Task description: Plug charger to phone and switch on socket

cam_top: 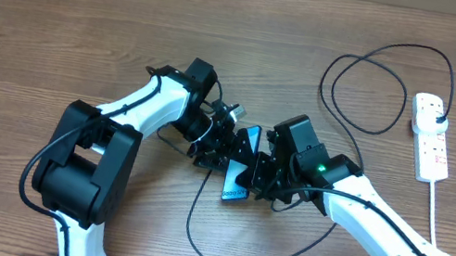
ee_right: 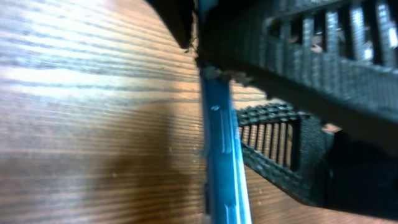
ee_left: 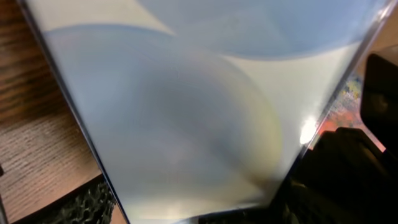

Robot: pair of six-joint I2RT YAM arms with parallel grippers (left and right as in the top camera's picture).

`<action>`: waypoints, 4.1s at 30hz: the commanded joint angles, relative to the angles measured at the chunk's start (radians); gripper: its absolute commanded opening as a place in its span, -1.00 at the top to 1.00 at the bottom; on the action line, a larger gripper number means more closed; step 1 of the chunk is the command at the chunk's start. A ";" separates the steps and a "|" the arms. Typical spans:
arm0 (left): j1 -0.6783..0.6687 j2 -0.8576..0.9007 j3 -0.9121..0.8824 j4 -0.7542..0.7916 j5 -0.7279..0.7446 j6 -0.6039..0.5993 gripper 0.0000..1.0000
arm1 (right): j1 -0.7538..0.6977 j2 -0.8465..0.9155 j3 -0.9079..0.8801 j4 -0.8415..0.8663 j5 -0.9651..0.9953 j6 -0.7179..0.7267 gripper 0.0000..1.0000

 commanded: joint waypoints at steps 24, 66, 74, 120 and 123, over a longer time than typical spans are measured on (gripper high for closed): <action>0.117 -0.014 0.031 0.135 0.636 0.214 -0.61 | -0.218 -0.153 0.018 0.156 -0.361 -0.109 0.93; 0.119 -0.277 0.250 0.175 0.589 0.082 0.15 | -0.256 -0.153 0.018 0.350 -0.616 -0.072 0.93; 0.119 -0.277 0.250 0.175 0.555 0.076 0.81 | -0.256 -0.153 0.018 0.350 -0.618 -0.072 0.93; -0.054 -0.275 0.248 -0.652 0.147 -0.266 0.92 | -0.465 -0.153 0.018 -0.230 0.198 -0.163 -1.00; -0.054 -0.275 0.248 -0.653 0.180 -0.303 0.92 | -0.465 -0.153 0.018 -0.230 0.198 -0.163 -0.99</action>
